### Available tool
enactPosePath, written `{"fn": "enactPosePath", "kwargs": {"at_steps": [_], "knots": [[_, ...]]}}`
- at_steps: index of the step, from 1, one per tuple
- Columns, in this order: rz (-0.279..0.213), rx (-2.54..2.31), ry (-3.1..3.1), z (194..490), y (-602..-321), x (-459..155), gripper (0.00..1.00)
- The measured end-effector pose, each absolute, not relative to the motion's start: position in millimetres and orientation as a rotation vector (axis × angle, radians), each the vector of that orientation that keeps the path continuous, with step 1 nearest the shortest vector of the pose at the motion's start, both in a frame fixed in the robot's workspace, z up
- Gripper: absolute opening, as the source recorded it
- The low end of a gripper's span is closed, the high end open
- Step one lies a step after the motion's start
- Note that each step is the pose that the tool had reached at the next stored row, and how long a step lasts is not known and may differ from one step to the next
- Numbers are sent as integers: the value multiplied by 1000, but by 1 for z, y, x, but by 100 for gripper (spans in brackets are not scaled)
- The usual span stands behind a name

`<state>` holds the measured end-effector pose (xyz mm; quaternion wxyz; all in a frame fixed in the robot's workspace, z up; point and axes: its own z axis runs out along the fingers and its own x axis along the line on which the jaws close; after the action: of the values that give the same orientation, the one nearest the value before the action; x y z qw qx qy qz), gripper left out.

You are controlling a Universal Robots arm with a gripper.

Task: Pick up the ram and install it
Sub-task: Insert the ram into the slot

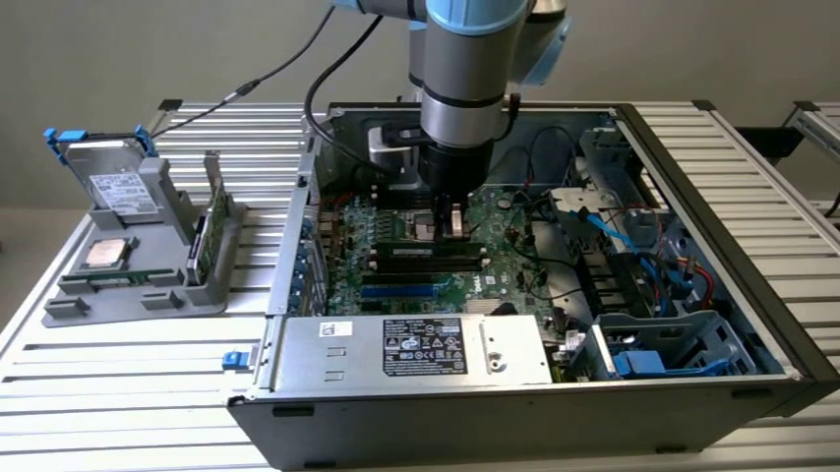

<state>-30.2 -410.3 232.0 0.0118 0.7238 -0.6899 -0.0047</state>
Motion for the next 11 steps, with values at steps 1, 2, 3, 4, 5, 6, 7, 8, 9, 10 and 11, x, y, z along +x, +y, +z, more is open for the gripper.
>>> {"fn": "enactPosePath", "kwargs": {"at_steps": [1, 2, 3, 4, 5, 6, 7, 8, 9, 10, 11], "knots": [[-15, 2257, -2151, 232, -410, -30, 14], [-15, 2257, -2151, 232, -410, -30, 14], [-15, 2258, -2150, 232, -410, -30, 14], [-15, 2259, -2150, 231, -410, -30, 14], [-14, 2259, -2149, 231, -410, -30, 14], [-14, 2260, -2147, 231, -410, -30, 14], [-13, 2260, -2146, 231, -410, -30, 14], [-13, 2260, -2145, 231, -410, -30, 14], [-12, 2260, -2145, 231, -410, -30, 14], [-12, 2261, -2144, 230, -410, -30, 14], [-12, 2261, -2142, 230, -410, -30, 14]]}}
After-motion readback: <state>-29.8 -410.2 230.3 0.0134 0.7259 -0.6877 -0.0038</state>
